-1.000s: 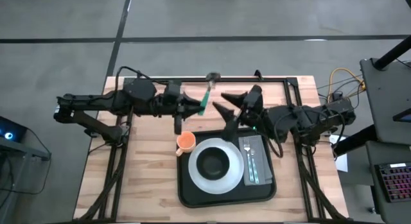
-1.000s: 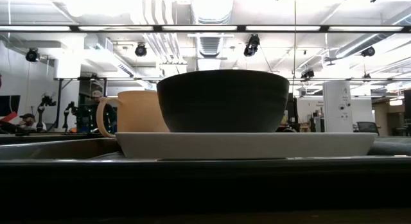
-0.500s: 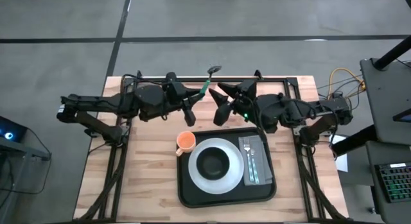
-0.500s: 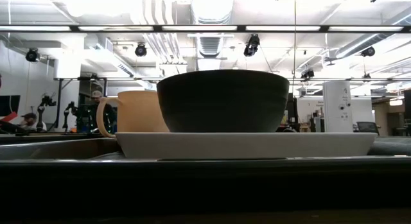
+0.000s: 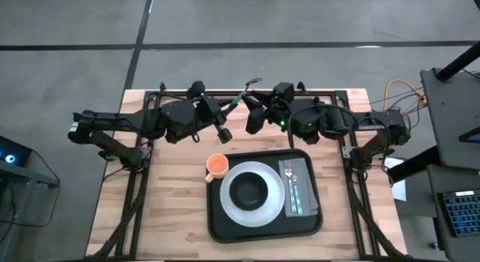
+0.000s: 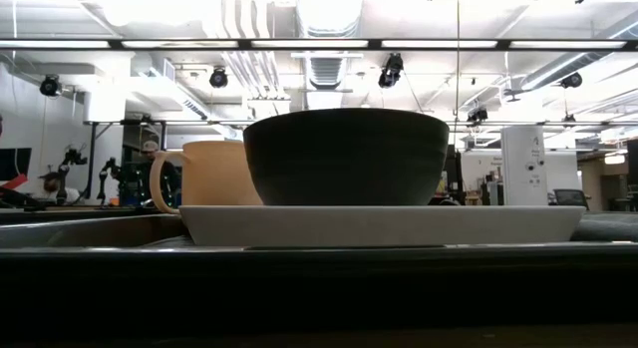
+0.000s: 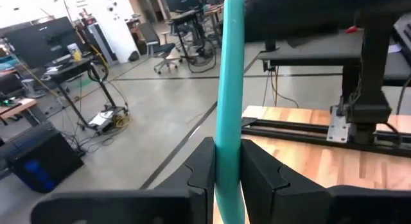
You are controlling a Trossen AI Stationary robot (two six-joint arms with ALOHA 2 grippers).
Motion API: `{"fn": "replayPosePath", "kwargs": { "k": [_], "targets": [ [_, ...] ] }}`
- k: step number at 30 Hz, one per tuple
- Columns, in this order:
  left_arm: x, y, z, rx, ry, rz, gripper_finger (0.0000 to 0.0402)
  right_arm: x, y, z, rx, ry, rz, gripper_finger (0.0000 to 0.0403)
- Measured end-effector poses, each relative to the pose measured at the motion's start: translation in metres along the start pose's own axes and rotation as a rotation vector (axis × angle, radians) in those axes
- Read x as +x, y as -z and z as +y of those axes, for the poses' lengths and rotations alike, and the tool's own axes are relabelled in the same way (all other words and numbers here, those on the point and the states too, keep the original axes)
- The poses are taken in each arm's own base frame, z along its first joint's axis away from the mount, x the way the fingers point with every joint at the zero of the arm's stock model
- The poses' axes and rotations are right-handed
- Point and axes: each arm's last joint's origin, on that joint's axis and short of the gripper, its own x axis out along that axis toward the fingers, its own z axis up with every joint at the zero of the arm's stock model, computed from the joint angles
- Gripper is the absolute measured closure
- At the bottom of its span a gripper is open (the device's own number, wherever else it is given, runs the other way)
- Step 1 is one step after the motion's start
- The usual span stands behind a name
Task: Set up tray
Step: Put the blue spoon to the right of the white knife on the gray napkin
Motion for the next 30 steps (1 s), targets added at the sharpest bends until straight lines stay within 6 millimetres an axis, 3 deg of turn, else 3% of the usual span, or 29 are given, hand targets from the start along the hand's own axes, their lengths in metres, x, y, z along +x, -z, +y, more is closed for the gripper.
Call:
{"fn": "replayPosePath", "kwargs": {
  "k": [12,15,19,23,27,30],
  "targets": [
    [0.014,0.003,-0.012,0.038,0.006,0.021,0.0370,0.014,0.008,-0.004,-0.001,-0.011,0.054,0.0256],
    [0.014,0.003,-0.012,0.034,0.005,0.019,0.0370,0.012,0.005,-0.006,-0.002,-0.009,0.051,0.0283],
    [0.013,0.002,-0.011,0.032,0.006,0.018,0.0370,0.012,0.004,-0.006,-0.025,-0.008,0.049,0.0360],
    [0.013,0.002,-0.011,0.032,0.006,0.018,0.0367,0.011,0.004,-0.006,-0.034,0.001,0.046,0.0371],
    [0.010,0.000,-0.008,0.025,0.017,0.009,0.0318,0.004,0.003,-0.015,-0.052,0.041,0.093,0.0371],
    [-0.007,-0.015,0.005,-0.058,0.111,-0.058,0.0277,-0.011,0.003,-0.031,-0.049,0.123,0.189,0.0371]
  ]
}}
